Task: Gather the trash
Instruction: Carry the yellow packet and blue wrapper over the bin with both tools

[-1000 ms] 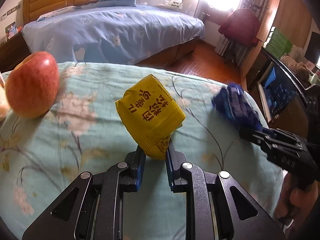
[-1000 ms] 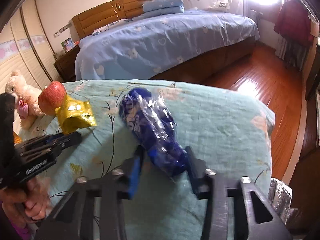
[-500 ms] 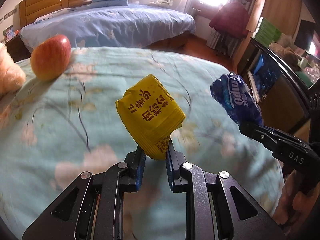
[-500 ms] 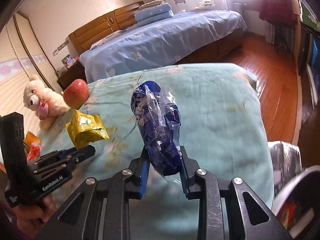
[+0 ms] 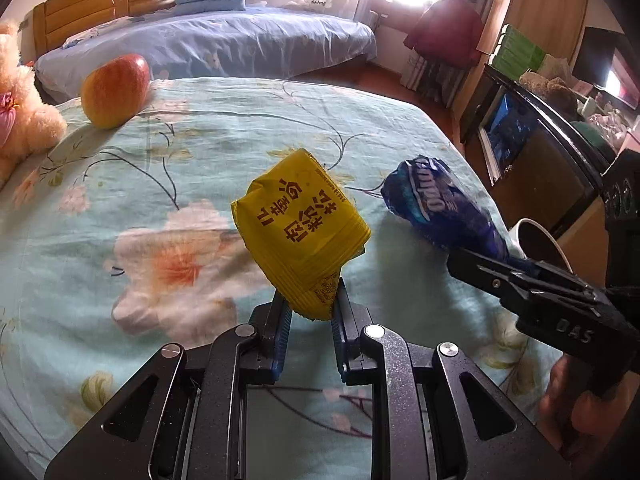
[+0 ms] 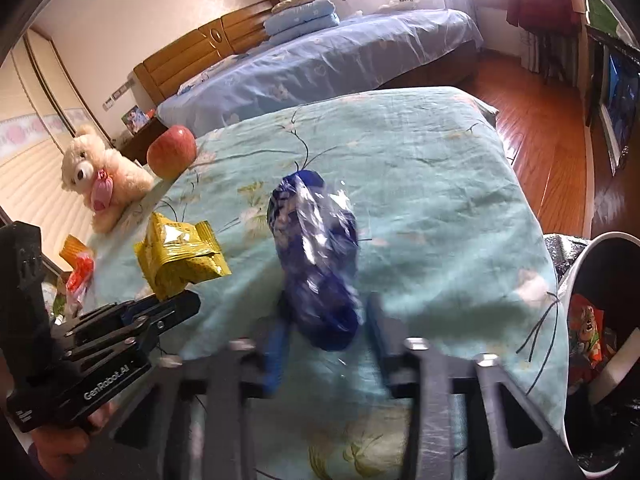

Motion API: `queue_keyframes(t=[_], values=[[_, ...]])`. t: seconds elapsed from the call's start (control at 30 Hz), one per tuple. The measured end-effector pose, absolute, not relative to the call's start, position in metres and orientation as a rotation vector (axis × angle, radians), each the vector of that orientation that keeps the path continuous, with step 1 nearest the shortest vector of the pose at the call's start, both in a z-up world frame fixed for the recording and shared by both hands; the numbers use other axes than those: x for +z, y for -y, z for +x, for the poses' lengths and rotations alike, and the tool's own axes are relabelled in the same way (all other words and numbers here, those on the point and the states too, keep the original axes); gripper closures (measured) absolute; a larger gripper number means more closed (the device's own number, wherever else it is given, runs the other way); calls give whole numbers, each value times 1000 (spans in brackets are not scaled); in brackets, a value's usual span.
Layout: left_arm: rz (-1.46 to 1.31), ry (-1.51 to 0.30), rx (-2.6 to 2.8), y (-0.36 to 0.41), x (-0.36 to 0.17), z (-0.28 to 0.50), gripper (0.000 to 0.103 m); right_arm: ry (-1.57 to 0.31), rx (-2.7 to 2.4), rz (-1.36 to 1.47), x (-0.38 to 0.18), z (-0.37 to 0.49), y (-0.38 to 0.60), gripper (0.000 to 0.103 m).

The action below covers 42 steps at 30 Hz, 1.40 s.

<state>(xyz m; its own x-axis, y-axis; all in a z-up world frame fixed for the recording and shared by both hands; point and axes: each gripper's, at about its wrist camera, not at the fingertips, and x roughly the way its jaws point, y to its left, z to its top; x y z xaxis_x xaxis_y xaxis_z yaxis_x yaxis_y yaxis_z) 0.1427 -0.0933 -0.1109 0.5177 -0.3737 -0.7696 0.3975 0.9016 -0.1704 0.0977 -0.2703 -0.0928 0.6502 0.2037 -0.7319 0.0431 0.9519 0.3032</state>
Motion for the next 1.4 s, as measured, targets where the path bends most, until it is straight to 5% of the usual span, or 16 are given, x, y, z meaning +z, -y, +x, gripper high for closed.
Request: queue_keyframes(t=[0.23,0.27,0.37,1.4], values=[[36,-903,-452,90,-107,136,86,-827,94,255,-88,103,265,33],[38,-901,-451,90,-106,133,86,-838,103,262,-90,106,265,37],[46,-894,-450,89,-104,128,86,-866,96,278,-97,105,267,76],[165,-839,-572,147,-88,66,86,-721,23,429,-71,-4,305,77]])
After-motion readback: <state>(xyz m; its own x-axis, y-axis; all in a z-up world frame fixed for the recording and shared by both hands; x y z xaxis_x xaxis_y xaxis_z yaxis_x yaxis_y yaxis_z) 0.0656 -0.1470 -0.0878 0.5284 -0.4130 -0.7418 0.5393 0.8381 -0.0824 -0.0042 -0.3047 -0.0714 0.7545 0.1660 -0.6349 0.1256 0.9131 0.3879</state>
